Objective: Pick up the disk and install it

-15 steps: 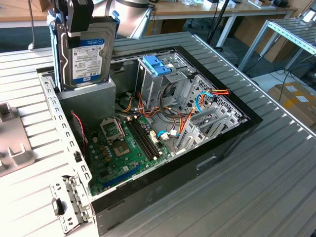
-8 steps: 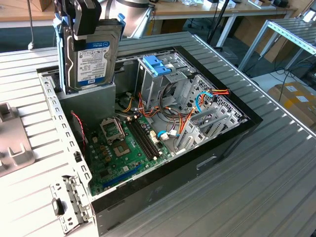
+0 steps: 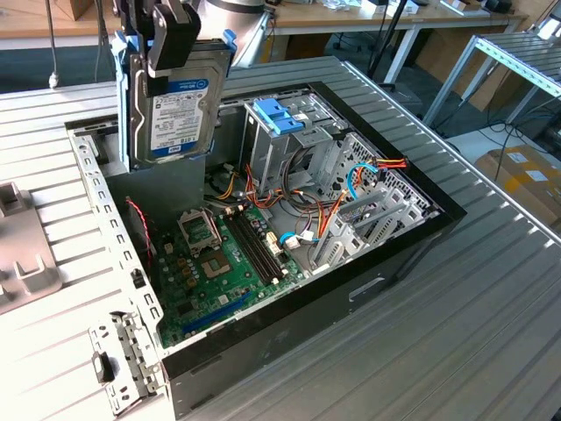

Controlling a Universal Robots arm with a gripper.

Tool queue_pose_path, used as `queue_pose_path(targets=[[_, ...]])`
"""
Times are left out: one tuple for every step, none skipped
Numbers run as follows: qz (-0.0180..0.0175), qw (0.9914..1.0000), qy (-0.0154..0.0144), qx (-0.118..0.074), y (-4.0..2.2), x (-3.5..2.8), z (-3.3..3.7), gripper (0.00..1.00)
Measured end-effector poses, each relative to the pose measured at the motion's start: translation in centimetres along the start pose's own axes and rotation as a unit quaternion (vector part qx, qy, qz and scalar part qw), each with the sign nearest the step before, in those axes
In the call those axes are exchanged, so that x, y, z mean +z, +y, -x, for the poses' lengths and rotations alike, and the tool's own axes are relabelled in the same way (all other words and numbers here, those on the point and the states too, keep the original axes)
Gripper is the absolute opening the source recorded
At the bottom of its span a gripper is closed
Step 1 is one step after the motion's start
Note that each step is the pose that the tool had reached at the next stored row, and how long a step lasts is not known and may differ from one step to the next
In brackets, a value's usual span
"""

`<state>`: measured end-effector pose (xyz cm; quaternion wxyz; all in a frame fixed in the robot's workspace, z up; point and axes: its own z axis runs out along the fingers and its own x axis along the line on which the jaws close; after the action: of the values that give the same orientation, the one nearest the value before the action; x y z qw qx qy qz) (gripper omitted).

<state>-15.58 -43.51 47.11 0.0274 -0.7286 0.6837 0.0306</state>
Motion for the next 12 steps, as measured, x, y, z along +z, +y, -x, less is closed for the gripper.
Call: queue_pose_path(targets=[[0.0000, 1.00000, 0.0000, 0.000, -0.08, 0.01, -0.10, 0.37], [0.0000, 1.00000, -0.0001, 0.000, -0.16, 0.02, -0.19, 0.37], [0.0001, 1.00000, 0.0000, 0.000, -0.24, 0.02, -0.27, 0.37], [0.0001, 1.00000, -0.0001, 0.000, -0.33, 0.03, -0.35, 0.37], [0.0002, 1.00000, 0.0000, 0.000, -0.50, 0.03, -0.51, 0.37], [0.0003, 1.00000, -0.0001, 0.000, -0.69, 0.05, -0.71, 0.37], [0.0004, 1.00000, 0.0000, 0.000, -0.80, 0.05, -0.82, 0.37], [0.0004, 1.00000, 0.0000, 0.000, -0.89, 0.06, -0.90, 0.37], [0.0004, 1.00000, -0.0001, 0.000, -1.06, 0.07, -1.08, 0.37], [0.0005, 1.00000, -0.0001, 0.000, -1.13, 0.08, -1.16, 0.37], [0.0005, 1.00000, 0.0000, 0.000, -1.20, 0.08, -1.24, 0.37], [0.0005, 1.00000, -0.0001, 0.000, -1.32, 0.09, -1.39, 0.37]])
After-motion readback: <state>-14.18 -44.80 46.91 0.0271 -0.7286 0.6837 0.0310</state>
